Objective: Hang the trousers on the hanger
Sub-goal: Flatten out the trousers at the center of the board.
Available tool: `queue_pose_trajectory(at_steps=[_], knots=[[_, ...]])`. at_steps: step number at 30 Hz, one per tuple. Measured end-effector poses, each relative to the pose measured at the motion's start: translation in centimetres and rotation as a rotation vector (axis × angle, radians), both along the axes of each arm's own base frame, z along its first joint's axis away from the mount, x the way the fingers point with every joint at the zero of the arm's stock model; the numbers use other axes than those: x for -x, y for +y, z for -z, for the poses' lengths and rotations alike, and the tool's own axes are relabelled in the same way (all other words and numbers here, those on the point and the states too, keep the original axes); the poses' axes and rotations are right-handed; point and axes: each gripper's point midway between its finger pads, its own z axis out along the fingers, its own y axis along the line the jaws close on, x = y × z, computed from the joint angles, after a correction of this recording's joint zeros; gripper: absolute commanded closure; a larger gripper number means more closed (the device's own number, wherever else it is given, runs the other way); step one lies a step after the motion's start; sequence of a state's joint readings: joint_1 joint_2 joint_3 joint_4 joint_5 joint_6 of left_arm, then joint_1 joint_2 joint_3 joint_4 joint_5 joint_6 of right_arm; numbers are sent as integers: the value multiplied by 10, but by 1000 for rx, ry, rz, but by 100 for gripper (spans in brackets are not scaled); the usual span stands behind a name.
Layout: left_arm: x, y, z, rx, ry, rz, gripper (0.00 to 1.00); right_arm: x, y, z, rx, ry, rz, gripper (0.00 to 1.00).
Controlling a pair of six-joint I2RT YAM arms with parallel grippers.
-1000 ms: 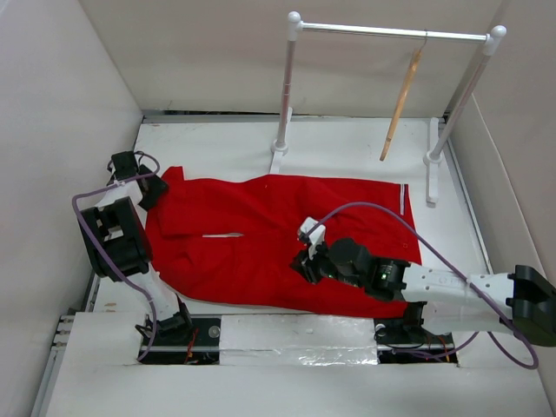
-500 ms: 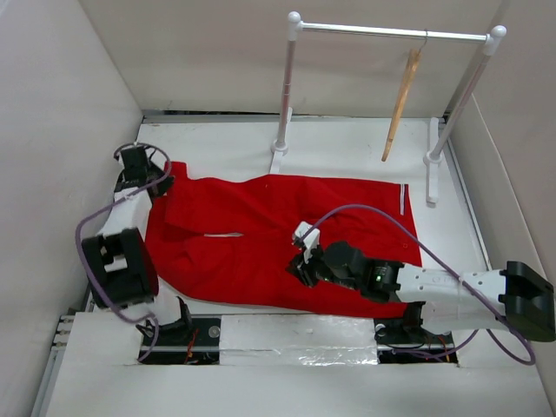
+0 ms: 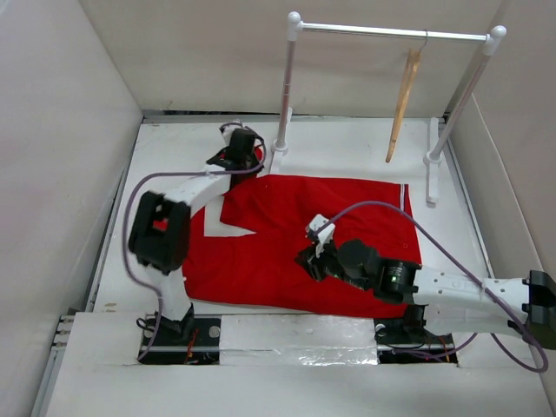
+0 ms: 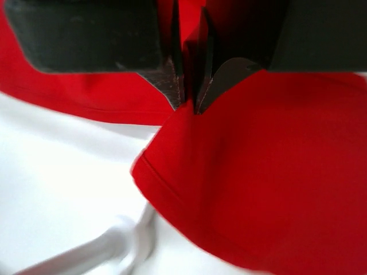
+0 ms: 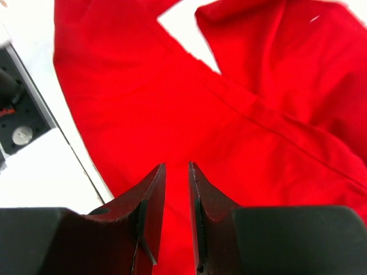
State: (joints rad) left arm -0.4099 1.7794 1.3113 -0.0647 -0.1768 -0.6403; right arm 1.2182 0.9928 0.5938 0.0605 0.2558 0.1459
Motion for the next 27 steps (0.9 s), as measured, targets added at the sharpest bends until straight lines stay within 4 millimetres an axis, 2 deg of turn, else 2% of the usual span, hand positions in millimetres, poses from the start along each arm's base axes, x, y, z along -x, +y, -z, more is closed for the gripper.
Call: queue_pose_trajectory(at_steps=[1,2,4,5,6,8,10,13,15,16,18,19,20,23,25,27], knots=[[-3,-6,24,-21,47,1,87,0,-2,-4,-10,-6,5,72],[-3,-11,46,-39,89,3,79,0,-4,-8,-18,-10,10,72],[1,-19,83,-73,164,11,73,-1,-8,-11,-22,-15,19,72],[3,-23,95,-85,190,15,69,-1,-10,-11,-18,-15,22,72],[2,-26,99,-94,192,15,66,-1,-11,-11,-15,-15,26,71],[-3,-37,85,-92,171,28,56,-1,-13,-9,-7,-14,28,71],[-12,-55,64,-67,124,53,49,-1,-13,-7,3,-13,27,71],[-23,-78,31,-34,45,90,47,-1,-13,-4,30,-10,24,71],[-18,-85,17,-27,21,112,47,-1,-12,-2,42,-7,23,71],[-14,-84,10,-21,2,117,47,-2,-11,-1,47,-6,23,76],[1,-66,-2,-12,-13,104,48,-2,-11,0,54,-7,21,84],[9,-50,-8,-2,-25,83,49,-2,-11,1,57,-8,20,93],[15,-29,-14,14,-39,49,52,-2,-11,1,58,-9,18,96],[27,44,-24,76,-88,-100,53,-2,-10,2,59,-7,17,98],[34,94,-15,115,-101,-219,51,-2,-10,2,59,-7,16,97],[47,128,11,146,-73,-304,48,-2,-10,3,61,-7,17,89]])
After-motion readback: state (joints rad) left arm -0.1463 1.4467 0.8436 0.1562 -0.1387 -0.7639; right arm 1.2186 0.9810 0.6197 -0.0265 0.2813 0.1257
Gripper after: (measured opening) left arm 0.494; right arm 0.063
